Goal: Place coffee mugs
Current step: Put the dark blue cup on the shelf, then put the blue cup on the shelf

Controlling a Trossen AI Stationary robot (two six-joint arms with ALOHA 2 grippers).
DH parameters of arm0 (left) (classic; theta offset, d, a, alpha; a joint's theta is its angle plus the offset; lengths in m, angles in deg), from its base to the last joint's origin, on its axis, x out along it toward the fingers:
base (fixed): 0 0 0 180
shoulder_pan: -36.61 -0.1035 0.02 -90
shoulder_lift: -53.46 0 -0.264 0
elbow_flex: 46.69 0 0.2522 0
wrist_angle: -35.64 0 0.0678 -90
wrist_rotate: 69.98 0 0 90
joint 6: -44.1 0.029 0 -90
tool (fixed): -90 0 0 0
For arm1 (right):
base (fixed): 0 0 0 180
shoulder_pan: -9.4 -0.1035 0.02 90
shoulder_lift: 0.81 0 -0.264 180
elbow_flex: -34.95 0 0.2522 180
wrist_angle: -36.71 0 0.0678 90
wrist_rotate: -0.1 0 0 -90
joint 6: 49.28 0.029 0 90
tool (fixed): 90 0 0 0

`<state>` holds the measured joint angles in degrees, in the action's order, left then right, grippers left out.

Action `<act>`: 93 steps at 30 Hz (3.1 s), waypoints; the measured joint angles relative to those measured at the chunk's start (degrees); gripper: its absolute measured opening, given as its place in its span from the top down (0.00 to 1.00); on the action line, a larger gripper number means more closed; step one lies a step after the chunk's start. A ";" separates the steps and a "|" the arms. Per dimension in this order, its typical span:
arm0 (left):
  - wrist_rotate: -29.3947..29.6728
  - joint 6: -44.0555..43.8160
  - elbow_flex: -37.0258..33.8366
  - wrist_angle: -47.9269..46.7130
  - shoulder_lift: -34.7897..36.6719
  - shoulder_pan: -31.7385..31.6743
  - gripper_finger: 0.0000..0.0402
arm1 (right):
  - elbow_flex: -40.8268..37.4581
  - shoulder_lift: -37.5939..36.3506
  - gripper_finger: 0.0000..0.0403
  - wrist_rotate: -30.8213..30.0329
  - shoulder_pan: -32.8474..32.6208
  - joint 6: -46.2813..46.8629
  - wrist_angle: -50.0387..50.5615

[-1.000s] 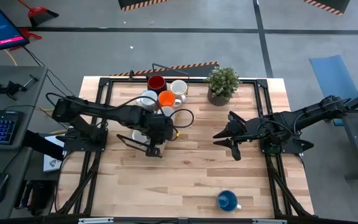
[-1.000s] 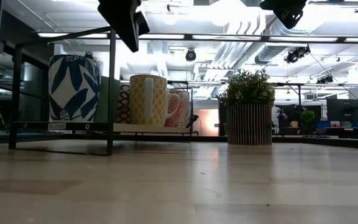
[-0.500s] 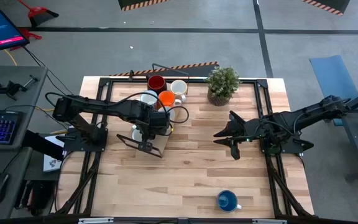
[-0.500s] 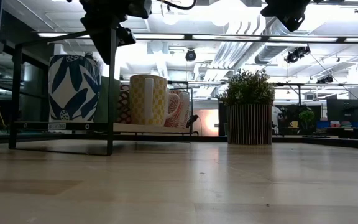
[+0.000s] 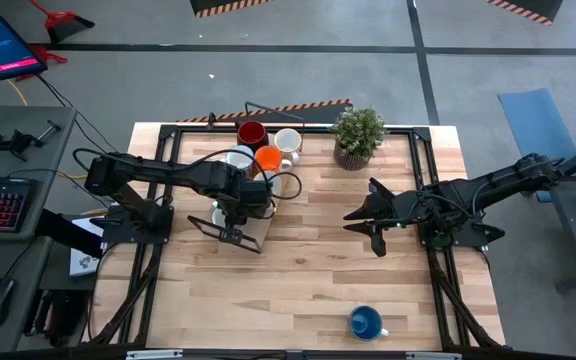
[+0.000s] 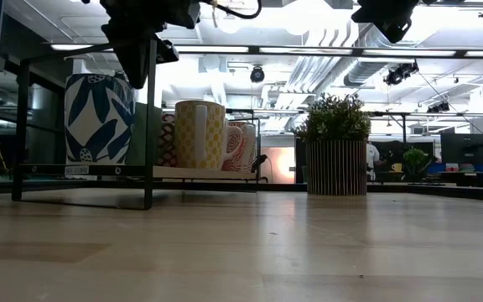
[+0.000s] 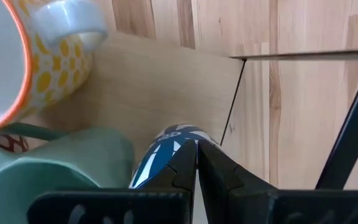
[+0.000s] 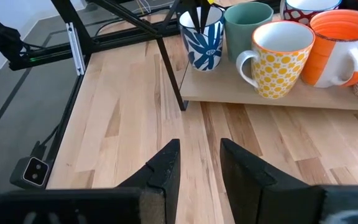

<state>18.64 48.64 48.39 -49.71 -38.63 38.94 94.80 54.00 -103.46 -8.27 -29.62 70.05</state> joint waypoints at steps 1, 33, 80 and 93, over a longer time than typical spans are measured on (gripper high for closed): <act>-0.01 -0.18 -0.01 -0.65 0.00 0.00 0.98 | 0.00 0.00 0.77 -0.02 0.00 0.03 0.02; 3.77 -2.45 -0.07 -7.29 0.01 -0.07 0.98 | 0.00 0.00 0.77 -0.02 0.00 0.05 0.84; -0.72 -43.97 0.00 23.22 5.42 30.29 0.98 | 0.00 4.45 0.77 10.54 -13.49 16.41 19.70; 4.17 -56.43 0.10 20.38 2.55 38.80 0.98 | 0.00 13.38 0.77 18.45 -22.29 28.07 18.66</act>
<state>22.81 -7.79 48.49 -29.33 -36.08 77.74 94.80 67.37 -85.02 -30.57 -1.55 88.71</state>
